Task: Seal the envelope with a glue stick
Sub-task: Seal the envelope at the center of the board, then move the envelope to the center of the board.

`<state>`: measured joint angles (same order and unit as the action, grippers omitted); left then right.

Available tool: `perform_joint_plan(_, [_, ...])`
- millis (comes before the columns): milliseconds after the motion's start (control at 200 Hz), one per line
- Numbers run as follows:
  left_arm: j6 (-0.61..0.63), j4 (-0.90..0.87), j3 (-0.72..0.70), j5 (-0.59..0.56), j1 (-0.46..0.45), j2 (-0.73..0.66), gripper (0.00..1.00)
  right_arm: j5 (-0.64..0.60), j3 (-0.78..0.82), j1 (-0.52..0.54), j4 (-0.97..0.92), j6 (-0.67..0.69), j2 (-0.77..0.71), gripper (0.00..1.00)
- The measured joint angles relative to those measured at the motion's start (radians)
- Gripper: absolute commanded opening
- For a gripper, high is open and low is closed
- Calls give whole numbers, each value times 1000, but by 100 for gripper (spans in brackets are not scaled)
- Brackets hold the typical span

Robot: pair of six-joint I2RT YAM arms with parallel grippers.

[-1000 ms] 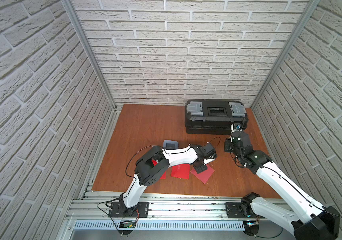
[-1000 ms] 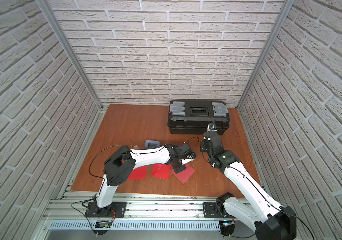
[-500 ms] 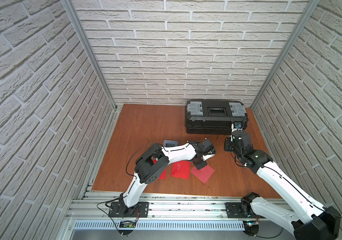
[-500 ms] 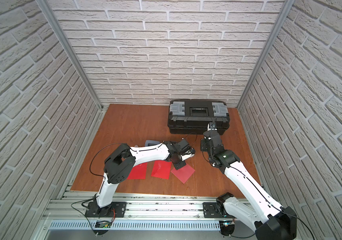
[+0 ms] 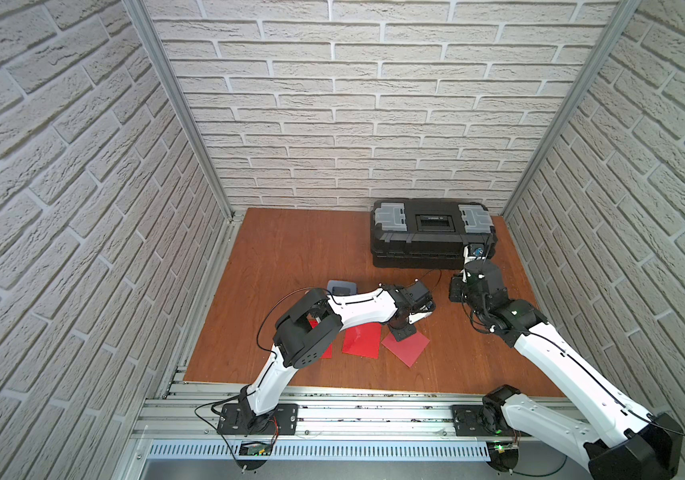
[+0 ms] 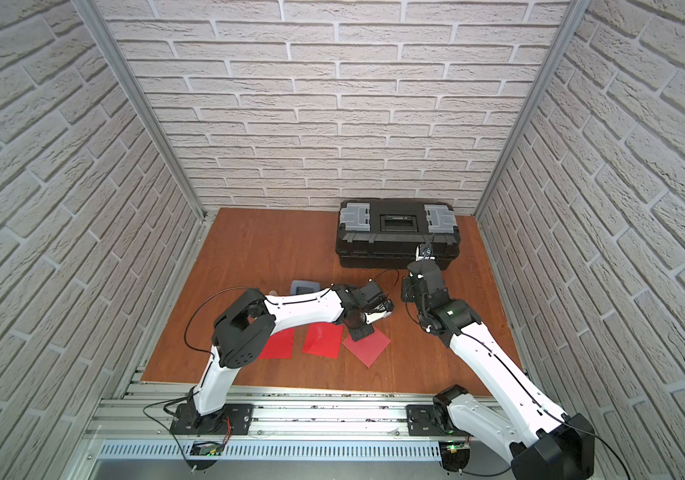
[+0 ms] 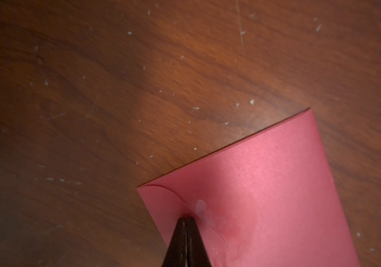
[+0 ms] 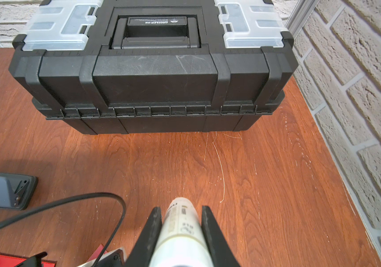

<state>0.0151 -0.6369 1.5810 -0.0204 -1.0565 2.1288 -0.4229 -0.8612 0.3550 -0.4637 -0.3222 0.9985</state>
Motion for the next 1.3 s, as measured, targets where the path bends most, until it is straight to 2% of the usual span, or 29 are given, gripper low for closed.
perform_joint_plan(740, [-10,8,43,16,7,36,5,3,-6,0,-1,0,0,3])
perform_joint_plan(955, [-11,12,32,18,7,24,14,5,-6,0,-2,0,0,3])
perform_joint_plan(1130, [-11,27,-40,21,7,-64,20,10,-6,0,-3,0,-3,2])
perform_joint_plan(1300, [-18,36,-130,41,-1,-202,20,21,-6,0,-5,-2,-4,3])
